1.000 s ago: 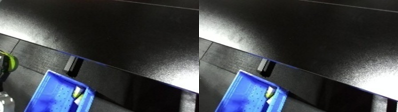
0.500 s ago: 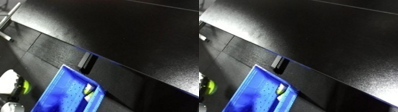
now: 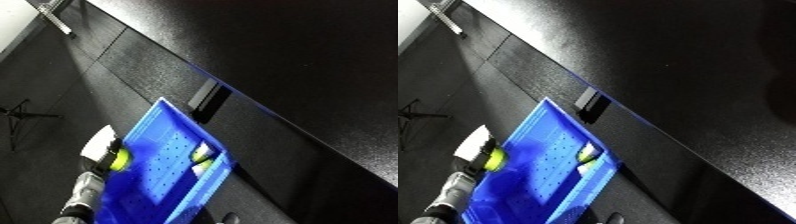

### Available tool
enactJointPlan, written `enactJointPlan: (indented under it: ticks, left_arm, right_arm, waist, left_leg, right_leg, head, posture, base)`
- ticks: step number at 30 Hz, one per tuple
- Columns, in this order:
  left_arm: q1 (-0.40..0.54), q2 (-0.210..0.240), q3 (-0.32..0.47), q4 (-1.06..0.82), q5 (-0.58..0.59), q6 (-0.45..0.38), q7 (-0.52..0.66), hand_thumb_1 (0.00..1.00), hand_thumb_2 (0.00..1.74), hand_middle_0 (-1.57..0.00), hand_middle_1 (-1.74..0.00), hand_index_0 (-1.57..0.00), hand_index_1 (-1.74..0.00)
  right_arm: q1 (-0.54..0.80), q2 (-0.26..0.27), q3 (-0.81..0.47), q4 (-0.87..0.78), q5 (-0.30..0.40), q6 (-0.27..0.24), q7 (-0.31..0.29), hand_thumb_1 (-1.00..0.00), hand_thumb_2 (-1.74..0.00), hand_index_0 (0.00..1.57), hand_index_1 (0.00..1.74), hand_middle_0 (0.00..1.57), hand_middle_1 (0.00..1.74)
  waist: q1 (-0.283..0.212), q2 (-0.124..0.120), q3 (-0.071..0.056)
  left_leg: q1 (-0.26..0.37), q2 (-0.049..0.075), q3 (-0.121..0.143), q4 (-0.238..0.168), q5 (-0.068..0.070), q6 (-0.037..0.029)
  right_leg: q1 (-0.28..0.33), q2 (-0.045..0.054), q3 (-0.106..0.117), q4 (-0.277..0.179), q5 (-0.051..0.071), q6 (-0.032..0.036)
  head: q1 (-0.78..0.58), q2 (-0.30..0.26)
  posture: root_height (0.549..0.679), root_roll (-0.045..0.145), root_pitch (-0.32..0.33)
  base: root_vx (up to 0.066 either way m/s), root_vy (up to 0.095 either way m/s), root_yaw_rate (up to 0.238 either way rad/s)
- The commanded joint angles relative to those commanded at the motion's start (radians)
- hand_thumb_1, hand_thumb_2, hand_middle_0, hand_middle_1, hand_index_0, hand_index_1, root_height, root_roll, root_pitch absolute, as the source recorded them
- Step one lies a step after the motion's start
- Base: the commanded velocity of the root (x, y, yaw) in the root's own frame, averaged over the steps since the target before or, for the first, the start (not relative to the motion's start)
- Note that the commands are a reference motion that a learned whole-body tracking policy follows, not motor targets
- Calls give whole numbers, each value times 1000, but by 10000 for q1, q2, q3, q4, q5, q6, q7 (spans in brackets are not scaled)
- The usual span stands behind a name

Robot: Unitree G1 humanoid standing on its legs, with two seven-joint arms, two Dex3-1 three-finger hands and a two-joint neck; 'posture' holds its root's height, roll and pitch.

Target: Pick up the object and place it into the box

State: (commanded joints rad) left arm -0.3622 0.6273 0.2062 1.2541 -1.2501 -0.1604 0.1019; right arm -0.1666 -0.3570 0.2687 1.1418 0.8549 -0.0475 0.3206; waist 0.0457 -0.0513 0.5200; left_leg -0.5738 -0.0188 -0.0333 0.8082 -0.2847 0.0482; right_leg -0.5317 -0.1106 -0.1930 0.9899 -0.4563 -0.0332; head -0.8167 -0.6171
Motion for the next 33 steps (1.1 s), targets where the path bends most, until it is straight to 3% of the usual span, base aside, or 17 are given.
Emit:
enactJointPlan:
  ticks: [10, 26, 33]
  left_arm:
    - [-313, 147, -240, 702, -54, 555, -703, 0, 0, 0, 0, 0, 0]
    - [-482, 184, -346, 1110, 47, 657, -410, 0, 0, 0, 0, 0, 0]
    - [-536, 123, -641, 1079, 946, 720, -1240, 0, 0, 0, 0, 0, 0]
  right_arm:
    - [-26, -19, 68, 37, 122, -63, 115, 0, 0, 0, 0, 0, 0]
    - [-151, -24, 105, 37, 174, -32, 17, 0, 0, 0, 0, 0, 0]
    - [-296, 20, 179, 40, 408, -114, 50, 0, 0, 0, 0, 0, 0]
  waist:
    - [-72, -130, 0]
    - [-87, -37, 0]
    - [-98, -42, 0]
  left_leg:
    - [45, 55, 19, -260, 86, -58]
    - [175, 18, 45, -539, 201, -138]
    - [264, 20, 108, -524, 121, -129]
  right_leg:
    - [80, 69, -18, -311, 116, 16]
    - [170, 75, 4, -609, 253, 19]
    - [188, 54, 13, -691, 364, 81]
  head:
    - [281, 119]
    - [710, 364]
    - [1867, 540]
  posture:
    - [613, 29, 31]
    - [617, 29, 35]
    - [618, 26, 34]
  base:
    - [-27, 3, 11]
    - [-21, 8, -1]
    - [-25, -29, -30]
